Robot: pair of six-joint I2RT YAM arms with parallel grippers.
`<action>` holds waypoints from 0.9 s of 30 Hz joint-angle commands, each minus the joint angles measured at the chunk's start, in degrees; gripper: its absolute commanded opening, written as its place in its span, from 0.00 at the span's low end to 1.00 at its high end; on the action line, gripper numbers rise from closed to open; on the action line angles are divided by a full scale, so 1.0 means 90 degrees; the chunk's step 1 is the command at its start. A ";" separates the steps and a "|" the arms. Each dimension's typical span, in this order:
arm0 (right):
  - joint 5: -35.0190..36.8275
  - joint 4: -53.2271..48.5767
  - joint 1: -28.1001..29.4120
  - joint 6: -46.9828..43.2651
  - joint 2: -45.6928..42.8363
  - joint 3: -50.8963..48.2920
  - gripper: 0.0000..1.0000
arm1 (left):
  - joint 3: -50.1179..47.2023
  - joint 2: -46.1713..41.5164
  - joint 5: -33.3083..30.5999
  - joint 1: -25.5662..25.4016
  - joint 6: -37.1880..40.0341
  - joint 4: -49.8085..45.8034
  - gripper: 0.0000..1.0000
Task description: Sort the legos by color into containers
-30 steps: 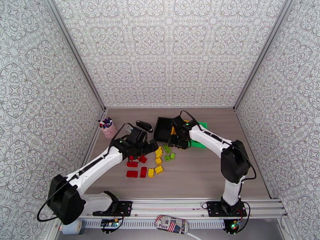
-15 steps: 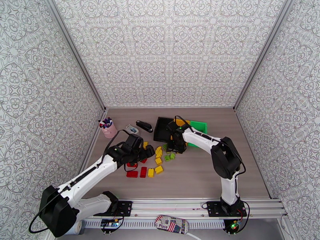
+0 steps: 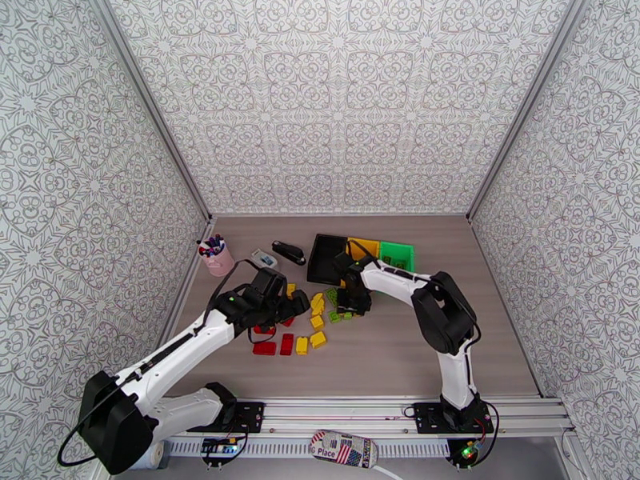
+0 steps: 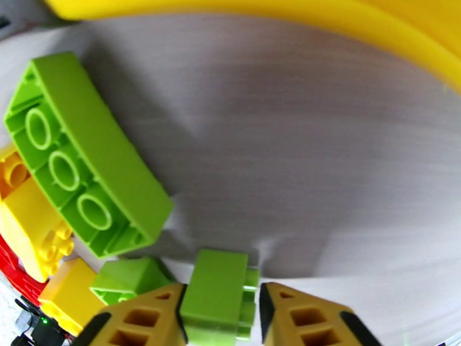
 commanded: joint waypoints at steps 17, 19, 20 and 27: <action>0.0343 -0.0224 -0.1009 -0.0330 -0.2081 -0.1216 0.25 | 0.1304 0.2338 0.0950 -0.0799 0.0287 0.1500 0.99; 0.0279 -0.0314 -0.1395 -0.0485 -0.2289 -0.1217 0.25 | 0.1717 0.2737 0.1142 -0.0866 0.0393 0.1546 0.99; 0.0239 -0.0344 -0.1585 -0.0556 -0.2359 -0.1188 0.25 | 0.1953 0.2940 0.1198 -0.0904 0.0460 0.1553 0.99; 0.0130 -0.0904 -0.2704 -0.1255 -0.2032 -0.0008 0.26 | 0.4419 0.4464 0.1946 -0.1062 0.1157 0.0944 0.99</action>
